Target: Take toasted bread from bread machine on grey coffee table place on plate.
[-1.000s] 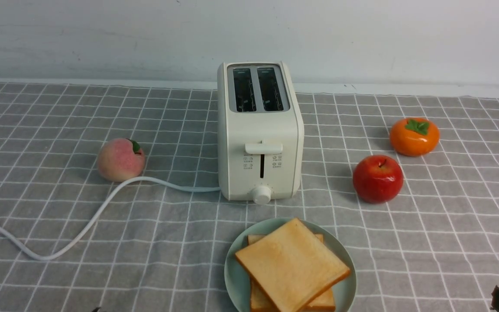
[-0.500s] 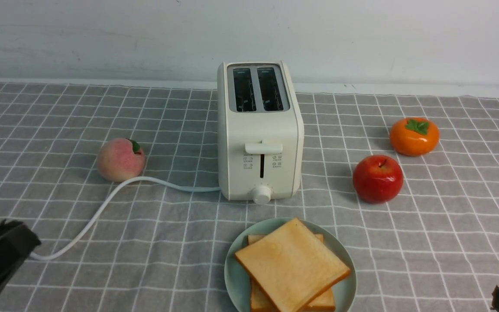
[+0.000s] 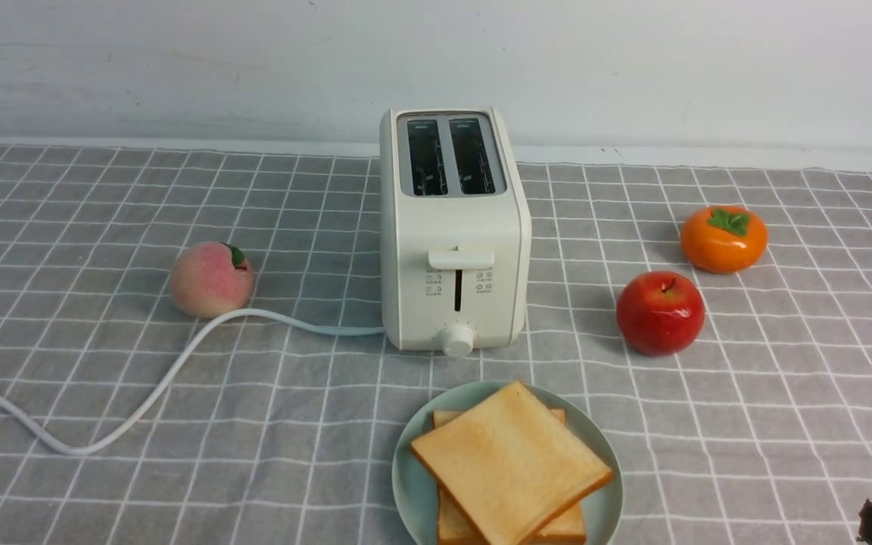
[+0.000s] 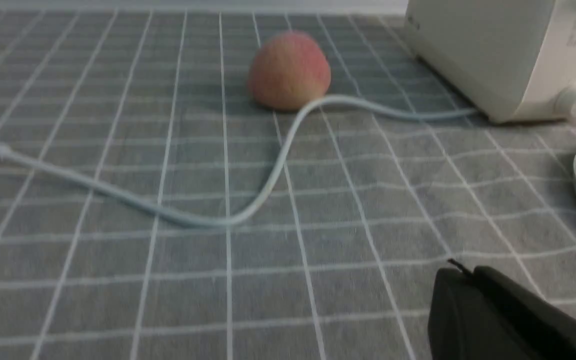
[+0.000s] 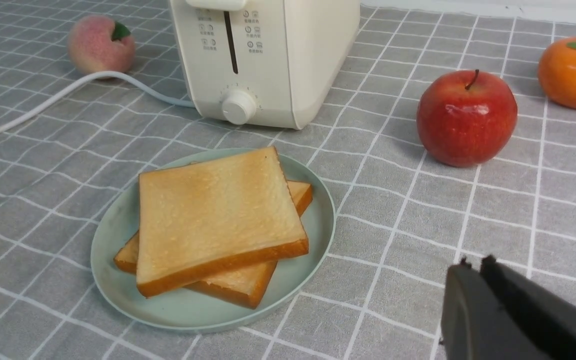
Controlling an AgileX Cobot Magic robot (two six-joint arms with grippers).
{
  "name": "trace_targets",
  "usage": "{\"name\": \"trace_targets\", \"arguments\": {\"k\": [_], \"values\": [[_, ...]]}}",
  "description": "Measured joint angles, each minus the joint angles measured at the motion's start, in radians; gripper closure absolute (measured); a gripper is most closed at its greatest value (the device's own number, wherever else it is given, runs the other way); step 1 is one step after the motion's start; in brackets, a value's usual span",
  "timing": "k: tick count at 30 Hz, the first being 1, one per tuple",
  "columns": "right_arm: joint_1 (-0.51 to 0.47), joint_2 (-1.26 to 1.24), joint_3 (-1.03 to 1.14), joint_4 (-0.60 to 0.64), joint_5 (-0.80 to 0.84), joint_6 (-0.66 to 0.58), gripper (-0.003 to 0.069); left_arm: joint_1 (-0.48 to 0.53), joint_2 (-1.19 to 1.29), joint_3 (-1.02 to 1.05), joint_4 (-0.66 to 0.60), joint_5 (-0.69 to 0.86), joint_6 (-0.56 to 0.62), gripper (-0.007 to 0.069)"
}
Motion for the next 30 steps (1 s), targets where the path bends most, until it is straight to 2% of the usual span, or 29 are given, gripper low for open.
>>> {"name": "trace_targets", "arguments": {"k": [4, 13, 30], "values": [[0.0, 0.0, 0.0, 0.0, 0.0, 0.0, 0.0626, 0.001, 0.0, 0.004, 0.011, 0.065, -0.043, 0.0614], [0.0, 0.0, 0.0, 0.0, 0.0, 0.0, 0.0617, 0.071, 0.0, 0.004, 0.015, 0.067, -0.065, 0.0607], [0.0, 0.0, 0.0, 0.0, 0.0, 0.0, 0.0594, 0.077, 0.0, 0.004, 0.016, 0.05, -0.074, 0.0596]]}}
